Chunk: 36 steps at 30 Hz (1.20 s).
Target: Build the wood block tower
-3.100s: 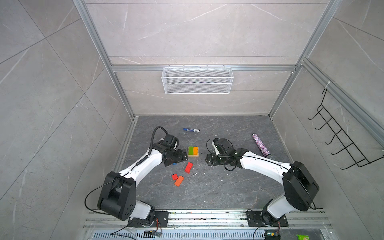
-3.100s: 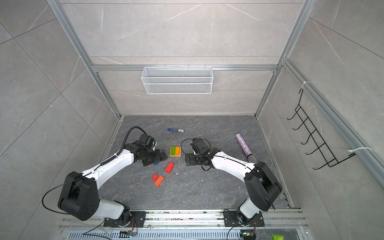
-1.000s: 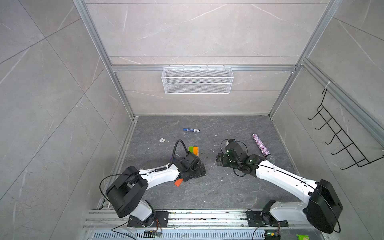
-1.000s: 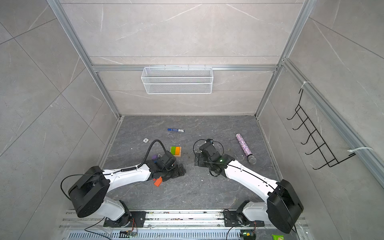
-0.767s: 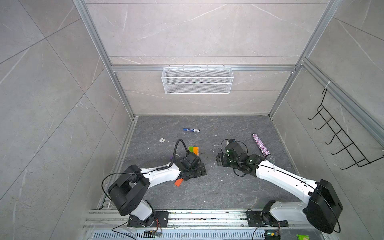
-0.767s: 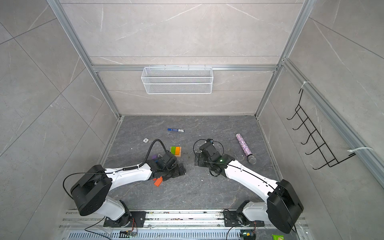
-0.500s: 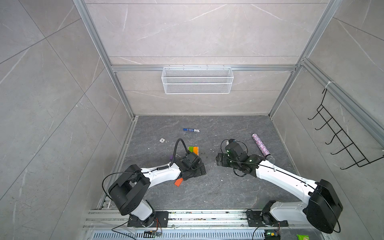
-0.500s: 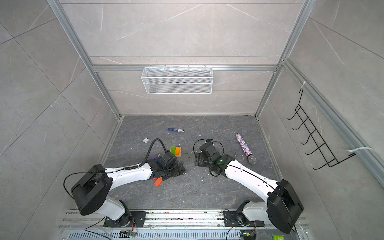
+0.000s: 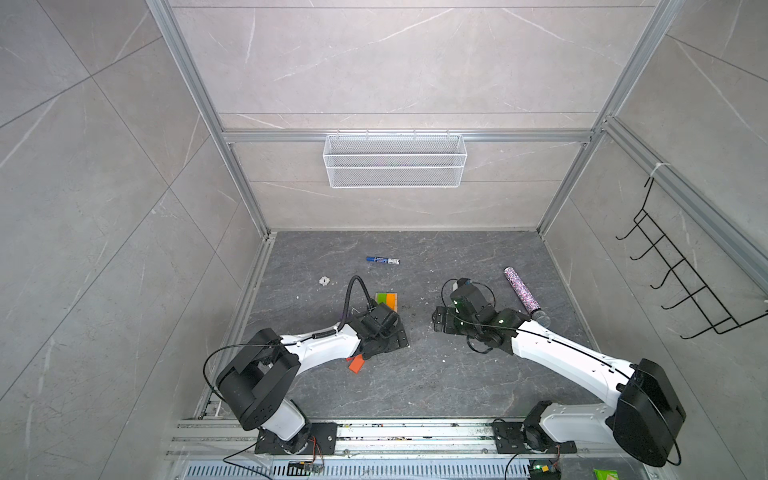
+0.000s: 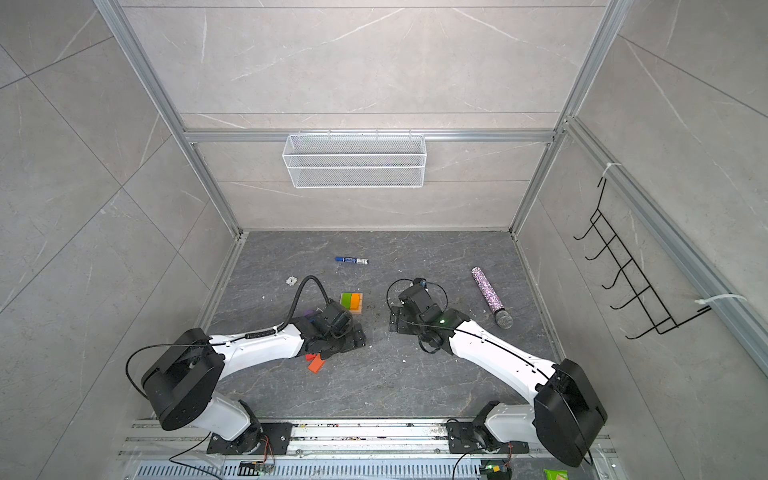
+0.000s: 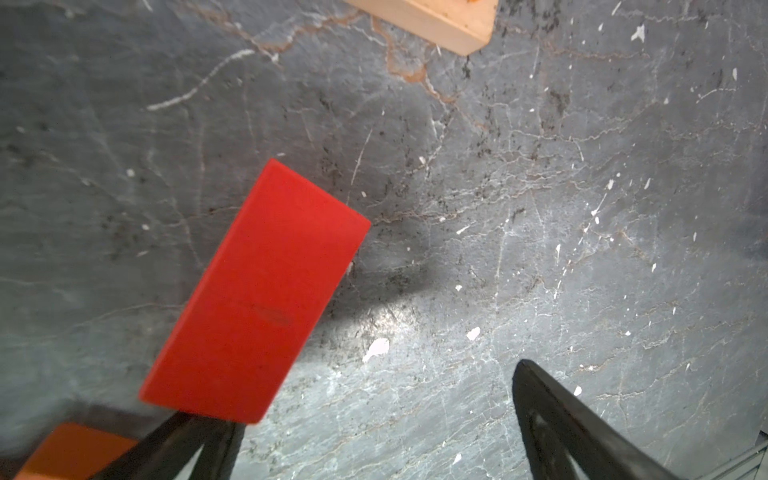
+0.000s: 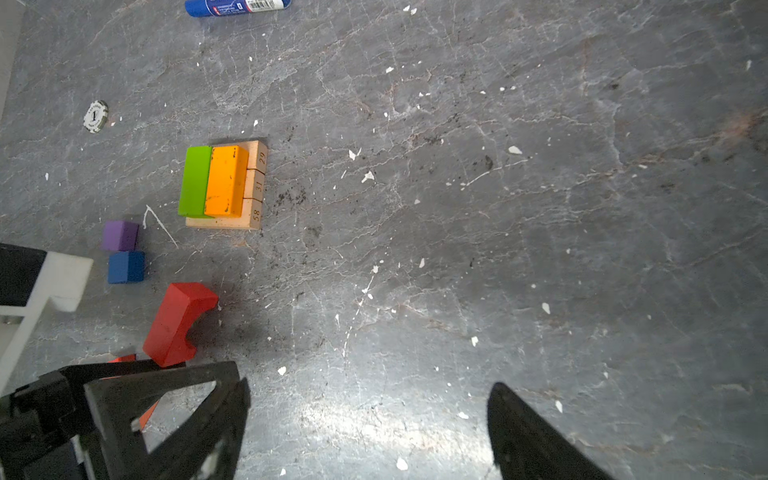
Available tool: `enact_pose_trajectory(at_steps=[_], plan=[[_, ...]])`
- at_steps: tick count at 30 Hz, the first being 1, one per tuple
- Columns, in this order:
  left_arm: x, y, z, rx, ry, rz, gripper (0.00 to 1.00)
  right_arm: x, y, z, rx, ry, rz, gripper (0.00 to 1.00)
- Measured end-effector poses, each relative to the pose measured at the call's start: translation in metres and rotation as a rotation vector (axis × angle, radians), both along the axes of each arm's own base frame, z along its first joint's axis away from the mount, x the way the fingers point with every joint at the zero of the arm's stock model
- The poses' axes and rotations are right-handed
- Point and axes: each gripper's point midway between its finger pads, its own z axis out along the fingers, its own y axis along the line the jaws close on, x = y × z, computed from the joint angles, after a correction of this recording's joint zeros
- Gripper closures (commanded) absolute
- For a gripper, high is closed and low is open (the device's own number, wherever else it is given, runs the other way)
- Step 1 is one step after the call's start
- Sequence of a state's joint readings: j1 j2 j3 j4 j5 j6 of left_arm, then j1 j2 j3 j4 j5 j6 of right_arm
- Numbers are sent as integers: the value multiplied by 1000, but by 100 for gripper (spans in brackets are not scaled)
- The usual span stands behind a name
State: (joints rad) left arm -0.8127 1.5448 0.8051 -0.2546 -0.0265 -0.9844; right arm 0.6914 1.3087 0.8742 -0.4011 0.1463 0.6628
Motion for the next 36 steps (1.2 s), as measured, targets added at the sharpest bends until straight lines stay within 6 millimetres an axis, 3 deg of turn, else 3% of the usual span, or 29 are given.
enact_pose_trajectory(at_steps=[26,33,36], plan=[[-26,-20,2,-78,94,-91,0,-1,-1,-1,-4,5,0,12],[-17,-51,15,-103,64,-127,0,-2,-2,-3,-7,9,0,12],[-14,-53,12,-90,60,-126,0,-2,-2,-4,-9,11,0,12]])
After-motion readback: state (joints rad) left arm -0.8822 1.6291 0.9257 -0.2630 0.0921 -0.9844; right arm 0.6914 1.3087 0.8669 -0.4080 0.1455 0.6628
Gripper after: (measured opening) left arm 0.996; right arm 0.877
